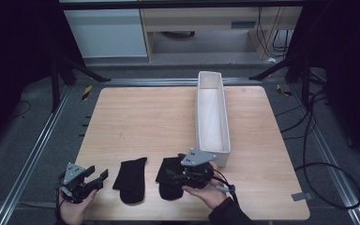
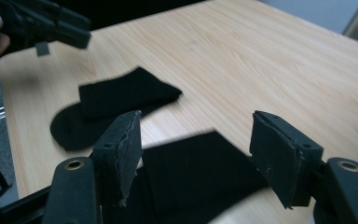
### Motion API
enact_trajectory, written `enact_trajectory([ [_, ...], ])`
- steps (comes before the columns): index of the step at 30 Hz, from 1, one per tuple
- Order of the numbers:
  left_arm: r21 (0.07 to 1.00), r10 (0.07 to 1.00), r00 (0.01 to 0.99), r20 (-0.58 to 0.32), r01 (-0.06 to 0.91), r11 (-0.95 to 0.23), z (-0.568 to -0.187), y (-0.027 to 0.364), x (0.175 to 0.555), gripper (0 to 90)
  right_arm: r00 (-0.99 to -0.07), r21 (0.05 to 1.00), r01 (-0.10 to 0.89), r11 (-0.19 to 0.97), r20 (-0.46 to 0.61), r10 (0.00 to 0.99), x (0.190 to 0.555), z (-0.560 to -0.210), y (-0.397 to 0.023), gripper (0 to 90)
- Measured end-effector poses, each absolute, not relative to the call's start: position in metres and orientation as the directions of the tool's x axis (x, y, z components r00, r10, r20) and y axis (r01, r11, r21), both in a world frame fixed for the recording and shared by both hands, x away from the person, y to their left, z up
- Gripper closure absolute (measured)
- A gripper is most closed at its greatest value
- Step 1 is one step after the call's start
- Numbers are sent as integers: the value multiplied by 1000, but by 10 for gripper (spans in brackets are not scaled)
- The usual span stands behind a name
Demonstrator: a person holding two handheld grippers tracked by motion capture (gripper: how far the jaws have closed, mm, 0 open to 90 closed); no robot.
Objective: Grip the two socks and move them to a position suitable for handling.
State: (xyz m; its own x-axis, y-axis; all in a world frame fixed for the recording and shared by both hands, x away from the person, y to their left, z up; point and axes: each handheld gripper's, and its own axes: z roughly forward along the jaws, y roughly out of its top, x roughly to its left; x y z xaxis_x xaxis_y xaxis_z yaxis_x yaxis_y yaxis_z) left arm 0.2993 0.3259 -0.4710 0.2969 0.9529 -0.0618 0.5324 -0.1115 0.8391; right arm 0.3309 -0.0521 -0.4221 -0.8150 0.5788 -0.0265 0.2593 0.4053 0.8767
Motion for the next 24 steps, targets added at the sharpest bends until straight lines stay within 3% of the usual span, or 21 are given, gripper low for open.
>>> enact_trajectory([
  [14, 843, 954, 285, -88, 532, -81, -471, 332, 297, 438, -864, 880, 204, 429, -45, 502, 347, -413, 12, 383],
  [24, 848, 954, 287, -92, 524, -76, -470, 332, 297, 468, -900, 831, 193, 521, -61, 431, 350, -436, 59, 486],
])
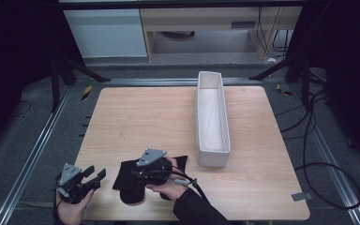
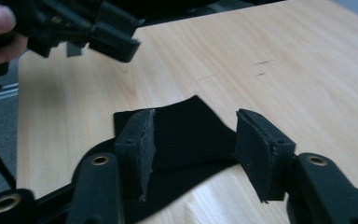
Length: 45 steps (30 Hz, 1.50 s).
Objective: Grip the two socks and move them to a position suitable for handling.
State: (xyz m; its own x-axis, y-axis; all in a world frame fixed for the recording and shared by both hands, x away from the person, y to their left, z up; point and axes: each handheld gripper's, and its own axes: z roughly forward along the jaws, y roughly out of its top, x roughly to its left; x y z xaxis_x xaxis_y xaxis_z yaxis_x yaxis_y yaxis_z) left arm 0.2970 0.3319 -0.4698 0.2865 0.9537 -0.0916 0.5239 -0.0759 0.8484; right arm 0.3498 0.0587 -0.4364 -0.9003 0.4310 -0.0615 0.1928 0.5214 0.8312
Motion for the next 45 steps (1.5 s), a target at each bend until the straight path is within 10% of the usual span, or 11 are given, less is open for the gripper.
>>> enact_trajectory([
  [26, 840, 961, 265, -78, 537, -80, -471, 333, 298, 550, -959, 686, 154, 711, -69, 274, 334, -496, 108, 684],
  [32, 841, 959, 265, -98, 538, -63, -470, 334, 297, 544, -954, 697, 202, 688, -19, 299, 337, -493, 105, 838],
  [45, 846, 945, 311, -101, 526, -83, -465, 325, 290, 535, -885, 813, 322, 485, 77, 459, 364, -452, 86, 859],
])
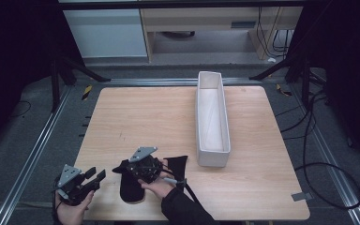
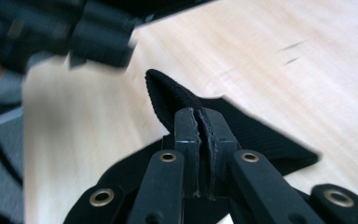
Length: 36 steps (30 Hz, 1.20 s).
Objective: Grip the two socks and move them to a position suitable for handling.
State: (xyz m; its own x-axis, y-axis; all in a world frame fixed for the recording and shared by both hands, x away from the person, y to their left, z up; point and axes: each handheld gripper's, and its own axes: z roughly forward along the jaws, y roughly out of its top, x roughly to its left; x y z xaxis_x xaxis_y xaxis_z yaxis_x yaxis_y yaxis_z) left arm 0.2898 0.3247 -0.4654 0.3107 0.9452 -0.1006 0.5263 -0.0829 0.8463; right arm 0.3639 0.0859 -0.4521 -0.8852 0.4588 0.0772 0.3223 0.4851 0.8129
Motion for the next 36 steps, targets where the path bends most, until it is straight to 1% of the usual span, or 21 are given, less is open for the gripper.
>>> enact_trajectory([
  [5, 826, 921, 383, -71, 540, -161, -468, 305, 287, 535, -858, 837, 340, 428, 90, 505, 381, -438, 86, 860],
  [8, 803, 903, 423, -78, 564, -195, -471, 293, 287, 533, -848, 836, 346, 426, 84, 524, 387, -433, 88, 859],
  [11, 771, 880, 470, -67, 585, -253, -476, 278, 285, 533, -839, 835, 351, 423, 80, 538, 394, -431, 89, 859],
  [16, 732, 842, 538, -47, 592, -337, -482, 260, 284, 538, -826, 837, 367, 407, 91, 556, 401, -431, 87, 859],
  [19, 700, 823, 566, -38, 603, -383, -487, 252, 284, 571, -820, 835, 371, 406, 89, 566, 404, -432, 86, 859],
  [23, 657, 808, 588, -34, 623, -425, -491, 250, 286, 664, -811, 837, 373, 402, 83, 579, 409, -432, 84, 859],
  [25, 653, 805, 591, -53, 630, -420, -491, 251, 286, 710, -808, 836, 375, 400, 84, 583, 413, -431, 84, 858],
  [27, 648, 799, 599, -54, 630, -429, -490, 252, 285, 754, -802, 839, 375, 395, 79, 592, 418, -429, 83, 858],
  [32, 633, 795, 604, -60, 639, -438, -488, 258, 284, 790, -776, 838, 382, 390, 62, 628, 435, -430, 82, 859],
  [36, 606, 812, 584, -25, 655, -452, -485, 270, 285, 804, -744, 829, 399, 391, 43, 667, 451, -436, 81, 859],
])
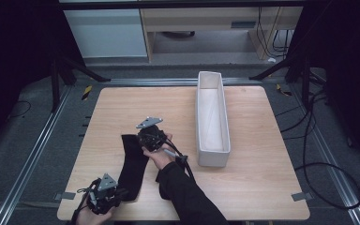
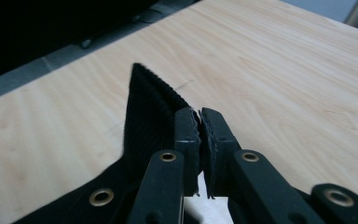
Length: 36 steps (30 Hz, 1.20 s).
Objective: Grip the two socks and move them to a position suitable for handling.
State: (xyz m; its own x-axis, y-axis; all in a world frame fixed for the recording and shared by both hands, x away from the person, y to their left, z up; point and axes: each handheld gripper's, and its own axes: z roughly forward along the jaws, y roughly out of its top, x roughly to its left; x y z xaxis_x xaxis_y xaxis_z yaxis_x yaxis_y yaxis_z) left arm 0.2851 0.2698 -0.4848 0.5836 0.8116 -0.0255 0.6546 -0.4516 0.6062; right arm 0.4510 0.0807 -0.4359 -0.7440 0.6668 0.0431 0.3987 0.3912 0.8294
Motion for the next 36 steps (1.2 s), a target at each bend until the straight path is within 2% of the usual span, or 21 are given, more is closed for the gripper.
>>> enact_trajectory([
  [7, 598, 851, 525, -27, 691, -407, -484, 286, 289, 799, -710, 794, 435, 425, 12, 704, 477, -454, 82, 858],
  [14, 608, 863, 505, -16, 690, -393, -484, 286, 290, 755, -713, 793, 425, 437, -4, 701, 484, -462, 90, 839],
  [20, 660, 875, 484, -24, 665, -350, -480, 289, 288, 662, -709, 826, 377, 419, -34, 705, 483, -451, 82, 620],
  [25, 706, 887, 461, -30, 638, -307, -475, 292, 287, 620, -734, 856, 322, 404, -44, 678, 467, -427, 64, 516],
  [29, 738, 895, 445, -26, 613, -283, -472, 291, 287, 578, -769, 866, 307, 395, -18, 639, 447, -413, 45, 457],
  [36, 758, 902, 431, -28, 597, -262, -469, 286, 290, 550, -813, 867, 267, 422, -32, 581, 412, -411, 6, 419],
])
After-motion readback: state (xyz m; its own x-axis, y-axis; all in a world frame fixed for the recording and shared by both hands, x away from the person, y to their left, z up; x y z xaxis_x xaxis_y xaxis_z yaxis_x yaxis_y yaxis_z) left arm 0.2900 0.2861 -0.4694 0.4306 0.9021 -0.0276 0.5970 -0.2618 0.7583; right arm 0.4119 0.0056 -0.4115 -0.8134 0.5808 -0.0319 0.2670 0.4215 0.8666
